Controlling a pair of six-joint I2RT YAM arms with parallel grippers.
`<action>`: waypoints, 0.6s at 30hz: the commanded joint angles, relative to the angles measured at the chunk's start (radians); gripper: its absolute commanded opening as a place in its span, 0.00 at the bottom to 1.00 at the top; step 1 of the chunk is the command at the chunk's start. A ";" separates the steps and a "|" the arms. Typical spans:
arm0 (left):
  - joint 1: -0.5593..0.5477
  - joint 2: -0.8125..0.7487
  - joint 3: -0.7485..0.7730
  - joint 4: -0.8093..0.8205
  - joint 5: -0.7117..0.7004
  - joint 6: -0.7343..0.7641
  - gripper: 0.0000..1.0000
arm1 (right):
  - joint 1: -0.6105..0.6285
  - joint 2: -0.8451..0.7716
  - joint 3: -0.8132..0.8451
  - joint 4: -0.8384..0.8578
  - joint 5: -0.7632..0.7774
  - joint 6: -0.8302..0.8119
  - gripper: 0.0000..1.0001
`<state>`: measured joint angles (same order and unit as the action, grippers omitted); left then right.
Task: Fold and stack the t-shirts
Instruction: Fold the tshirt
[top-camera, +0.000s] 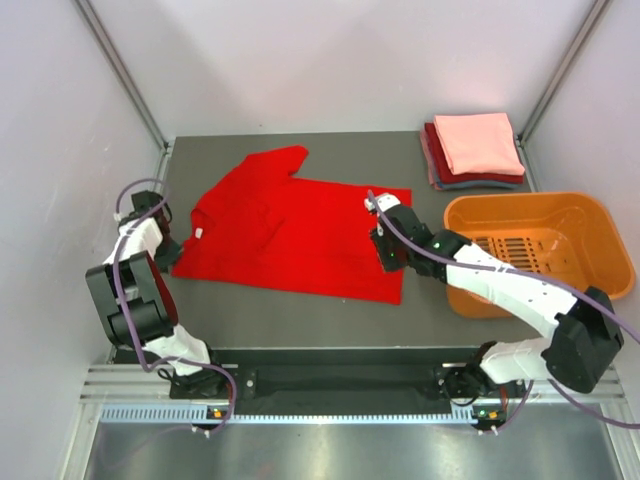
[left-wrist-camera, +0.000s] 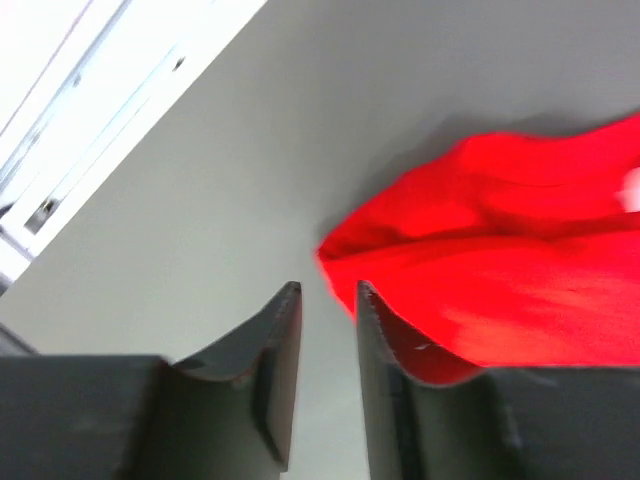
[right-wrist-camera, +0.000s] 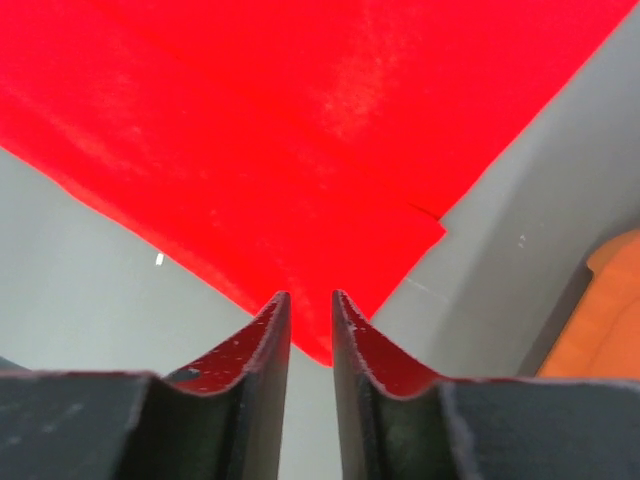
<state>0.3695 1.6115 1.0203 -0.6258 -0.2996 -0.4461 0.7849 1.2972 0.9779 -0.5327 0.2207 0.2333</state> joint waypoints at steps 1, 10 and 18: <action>0.008 -0.094 0.130 -0.009 0.083 0.010 0.35 | -0.073 0.034 0.085 -0.015 -0.070 -0.048 0.25; -0.050 0.146 0.479 0.248 0.617 0.007 0.45 | -0.372 0.387 0.537 -0.119 -0.280 -0.181 0.31; -0.112 0.500 0.759 0.406 0.741 -0.014 0.43 | -0.483 0.778 0.924 -0.243 -0.264 -0.226 0.30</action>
<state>0.2653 2.0251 1.6951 -0.3168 0.3401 -0.4492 0.3195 1.9743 1.7859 -0.6876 -0.0360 0.0437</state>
